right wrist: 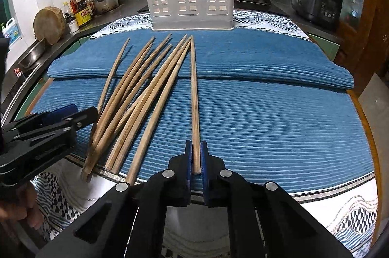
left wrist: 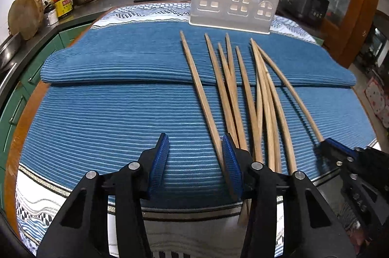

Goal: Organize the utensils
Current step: 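Close the right tool on one wooden chopstick while the left tool grasps another chopstick, then lift the chopsticks and carry both tools over the white chopstick holder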

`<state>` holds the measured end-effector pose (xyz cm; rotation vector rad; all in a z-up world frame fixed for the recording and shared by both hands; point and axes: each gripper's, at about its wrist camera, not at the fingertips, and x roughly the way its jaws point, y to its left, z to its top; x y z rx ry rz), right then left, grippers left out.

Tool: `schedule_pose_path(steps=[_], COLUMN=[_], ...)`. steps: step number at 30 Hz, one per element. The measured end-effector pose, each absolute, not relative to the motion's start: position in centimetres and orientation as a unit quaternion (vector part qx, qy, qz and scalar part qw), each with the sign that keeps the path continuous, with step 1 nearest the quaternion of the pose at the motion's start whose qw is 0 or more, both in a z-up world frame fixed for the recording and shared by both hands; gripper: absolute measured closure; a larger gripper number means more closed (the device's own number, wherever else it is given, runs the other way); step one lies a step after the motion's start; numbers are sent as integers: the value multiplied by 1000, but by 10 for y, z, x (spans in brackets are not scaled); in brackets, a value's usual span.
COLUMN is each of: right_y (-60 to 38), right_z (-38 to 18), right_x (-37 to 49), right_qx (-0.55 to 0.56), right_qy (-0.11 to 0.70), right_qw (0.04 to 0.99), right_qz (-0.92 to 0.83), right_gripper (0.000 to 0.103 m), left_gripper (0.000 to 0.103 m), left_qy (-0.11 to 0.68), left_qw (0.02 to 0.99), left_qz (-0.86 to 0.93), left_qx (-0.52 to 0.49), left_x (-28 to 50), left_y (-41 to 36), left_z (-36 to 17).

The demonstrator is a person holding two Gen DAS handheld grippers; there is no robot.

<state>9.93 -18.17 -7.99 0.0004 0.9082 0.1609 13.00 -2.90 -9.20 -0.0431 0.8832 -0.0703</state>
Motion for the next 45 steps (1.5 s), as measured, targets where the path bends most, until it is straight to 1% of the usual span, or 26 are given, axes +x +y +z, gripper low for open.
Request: schedule_pose_path(steps=[9,13,16,19,21,24,25,28,33,40,41,45], right_y=[-197,-201,-201,-202,-203,-203,-203,-205,-206,-206,-206,-207], right_z=[-81,-85,-88,-87,-87,-87,-85,-77,-64,-57,-54,-39], right_x=[93,93,95,97,97,96,95,91,86,85,85,83], right_qx=[10,16,19,22,24,24,24,24,15,9,6,-5], right_qy=[437,443,446,446,446,443,440,427,407,400,396,379], right_qw=[896,893,891,891,891,892,893,900,910,913,915,922], right_qz=[76,78,80,83,85,87,87,84,80,80,81,84], right_gripper=[96,96,96,96,96,96,96,96,96,96,96,96], left_gripper=[59,62,66,68,80,92,94,95,95,95,98,98], left_qy=[433,434,444,438,434,431,430,427,430,424,422,403], left_qw=[902,901,896,899,901,902,902,903,901,903,903,911], left_qz=[-5,-2,-18,-10,-3,-4,-6,-14,-43,-55,-58,-71], left_qx=[6,-1,-21,-16,-20,-34,-36,-48,-39,-47,-50,-48], left_x=[135,133,132,129,128,126,127,125,126,126,126,119], left_y=[-29,-25,-30,-34,-31,-22,-20,-15,-17,-15,-15,-15], left_z=[-91,-90,-94,-96,-96,-95,-95,-94,-96,-97,-96,-82])
